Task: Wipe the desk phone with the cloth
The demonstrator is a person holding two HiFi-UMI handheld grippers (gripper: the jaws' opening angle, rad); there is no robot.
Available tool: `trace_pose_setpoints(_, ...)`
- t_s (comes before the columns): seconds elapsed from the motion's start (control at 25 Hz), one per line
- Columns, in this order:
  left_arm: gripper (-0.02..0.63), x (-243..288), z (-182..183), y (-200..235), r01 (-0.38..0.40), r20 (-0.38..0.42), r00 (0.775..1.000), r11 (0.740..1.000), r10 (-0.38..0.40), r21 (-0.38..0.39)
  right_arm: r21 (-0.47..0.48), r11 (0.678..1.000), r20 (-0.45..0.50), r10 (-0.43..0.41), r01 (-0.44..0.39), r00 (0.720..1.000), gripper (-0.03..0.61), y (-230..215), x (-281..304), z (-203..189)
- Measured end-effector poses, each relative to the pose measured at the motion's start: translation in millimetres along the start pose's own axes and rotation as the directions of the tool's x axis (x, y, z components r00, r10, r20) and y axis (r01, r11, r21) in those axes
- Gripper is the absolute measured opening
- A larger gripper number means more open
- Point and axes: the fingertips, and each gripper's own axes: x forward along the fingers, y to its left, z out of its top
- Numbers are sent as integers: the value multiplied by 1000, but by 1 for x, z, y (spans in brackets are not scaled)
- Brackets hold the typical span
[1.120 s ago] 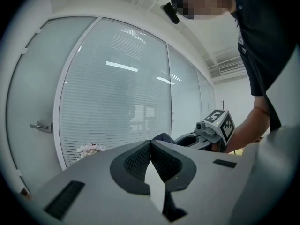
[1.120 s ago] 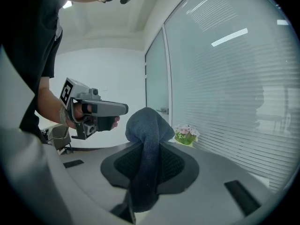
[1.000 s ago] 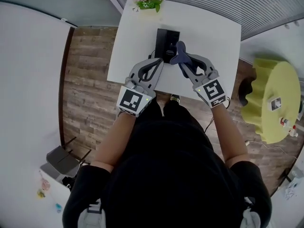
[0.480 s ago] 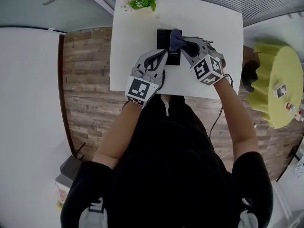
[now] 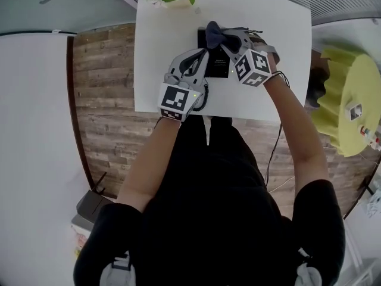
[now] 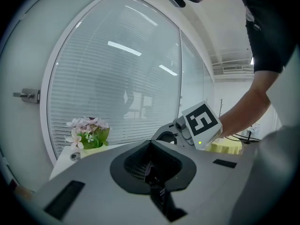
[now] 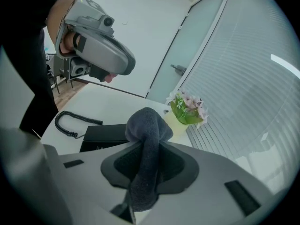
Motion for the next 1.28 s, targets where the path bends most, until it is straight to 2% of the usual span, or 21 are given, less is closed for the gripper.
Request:
trace_pose_setpoints(0.28,11,2,-12,6,-19,-17,1000,1000,18,-15,-78,997,-61,17,-22,998,103,5,25,-25)
trace_pose_setpoints(1.0,11,-8,-41,-8,-41,-43,998,998,39,-55,-12,990,-73,142,-143,987,97,64,18,-30)
trace_pose_setpoints(1.28,11,-14,-44,-13,-55,-45,998,997,52,-56,-19,986,-80,163,-165,983,97,93,15,-34)
